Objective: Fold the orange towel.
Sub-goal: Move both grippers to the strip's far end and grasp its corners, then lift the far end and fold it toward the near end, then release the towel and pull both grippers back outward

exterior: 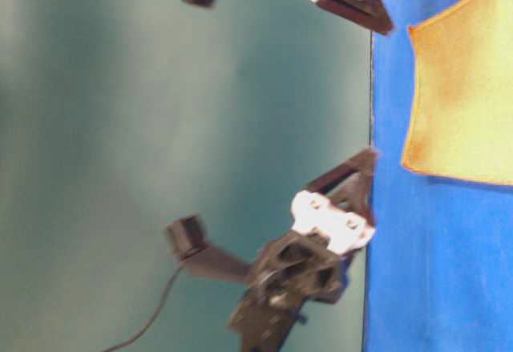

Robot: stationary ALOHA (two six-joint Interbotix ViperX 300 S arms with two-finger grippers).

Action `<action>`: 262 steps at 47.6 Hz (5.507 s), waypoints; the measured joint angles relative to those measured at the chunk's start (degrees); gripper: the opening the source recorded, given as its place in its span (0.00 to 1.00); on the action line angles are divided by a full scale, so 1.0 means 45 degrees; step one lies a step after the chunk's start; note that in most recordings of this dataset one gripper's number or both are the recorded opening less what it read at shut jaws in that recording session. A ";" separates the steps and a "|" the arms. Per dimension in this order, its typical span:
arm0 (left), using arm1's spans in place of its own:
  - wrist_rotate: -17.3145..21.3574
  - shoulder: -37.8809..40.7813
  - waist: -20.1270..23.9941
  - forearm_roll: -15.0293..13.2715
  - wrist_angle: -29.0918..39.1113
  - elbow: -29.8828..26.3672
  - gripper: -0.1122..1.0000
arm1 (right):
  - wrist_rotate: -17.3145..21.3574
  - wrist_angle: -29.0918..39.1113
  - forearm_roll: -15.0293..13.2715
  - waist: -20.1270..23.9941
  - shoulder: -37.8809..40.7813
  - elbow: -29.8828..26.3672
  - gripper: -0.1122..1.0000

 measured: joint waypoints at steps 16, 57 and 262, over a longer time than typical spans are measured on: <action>0.0039 0.2090 0.0215 0.0020 -0.0020 -0.0996 0.91 | -0.0078 -0.0098 0.0000 -0.0176 0.2012 -0.0781 0.69; 0.1230 0.2148 0.0293 0.0039 0.0098 -0.1074 0.13 | -0.0020 -0.0098 -0.0078 0.0000 0.2031 -0.0918 0.13; 0.1426 -1.3262 -0.4277 0.0039 0.3066 0.7129 0.73 | 0.0469 0.5840 -0.0234 0.7031 -1.3672 0.4082 0.60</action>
